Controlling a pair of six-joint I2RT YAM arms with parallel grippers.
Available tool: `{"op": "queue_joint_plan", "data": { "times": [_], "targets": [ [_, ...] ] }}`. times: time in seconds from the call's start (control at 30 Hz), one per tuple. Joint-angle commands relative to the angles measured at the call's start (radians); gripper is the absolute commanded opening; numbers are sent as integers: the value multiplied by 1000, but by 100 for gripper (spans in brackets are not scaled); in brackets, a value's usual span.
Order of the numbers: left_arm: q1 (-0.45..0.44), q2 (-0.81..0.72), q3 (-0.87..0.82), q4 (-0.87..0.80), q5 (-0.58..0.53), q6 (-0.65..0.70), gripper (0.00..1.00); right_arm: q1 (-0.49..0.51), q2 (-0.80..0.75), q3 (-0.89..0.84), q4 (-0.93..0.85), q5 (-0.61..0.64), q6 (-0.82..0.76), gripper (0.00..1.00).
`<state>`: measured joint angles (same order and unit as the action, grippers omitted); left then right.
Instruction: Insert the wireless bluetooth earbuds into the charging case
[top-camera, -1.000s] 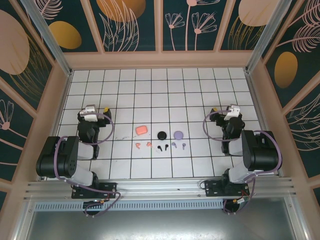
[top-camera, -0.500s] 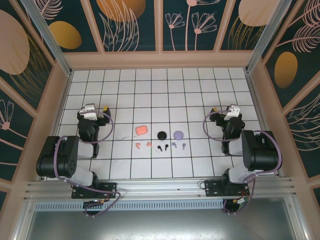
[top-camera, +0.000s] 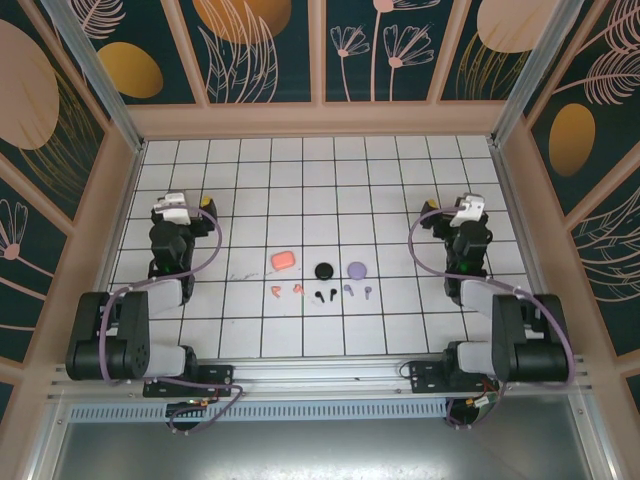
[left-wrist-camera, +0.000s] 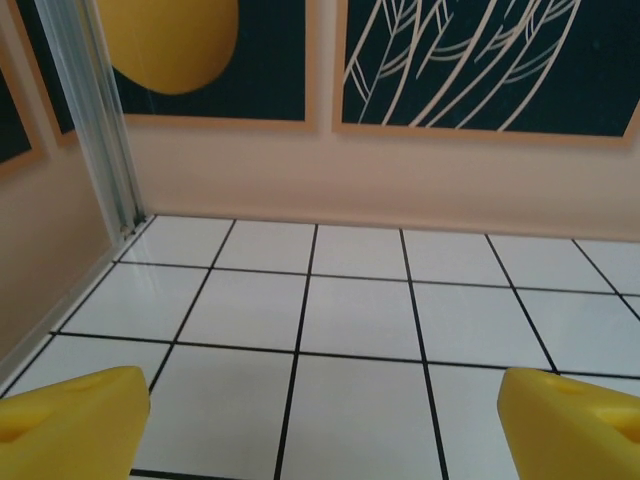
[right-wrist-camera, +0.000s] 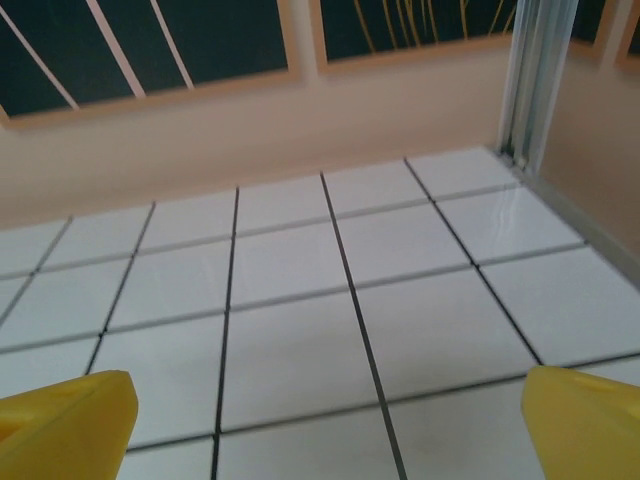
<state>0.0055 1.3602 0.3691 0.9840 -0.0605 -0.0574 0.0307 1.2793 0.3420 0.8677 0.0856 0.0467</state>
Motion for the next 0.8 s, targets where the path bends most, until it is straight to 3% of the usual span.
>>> {"op": "queue_joint_plan", "data": {
  "times": [0.0,0.13,0.3,0.47,0.57,0.77],
  "targets": [
    [-2,-44,26,-111,-11,-10,91,37,-103,53,-240,35,49,99],
    [-2,-112,73,-196,25,-74,91,86,-236,97,-381,22,87,99],
    [-4,-144,175,-383,130,-232,88,93,-339,169,-520,-38,302,99],
    [-32,-175,210,-476,205,-376,92,130,-292,272,-706,-169,353,99],
    [-79,-203,212,-501,228,-446,98,211,-259,293,-792,-129,355,99],
    [-181,-224,210,-522,288,-610,99,356,-200,306,-928,-39,417,99]
  ]
}}
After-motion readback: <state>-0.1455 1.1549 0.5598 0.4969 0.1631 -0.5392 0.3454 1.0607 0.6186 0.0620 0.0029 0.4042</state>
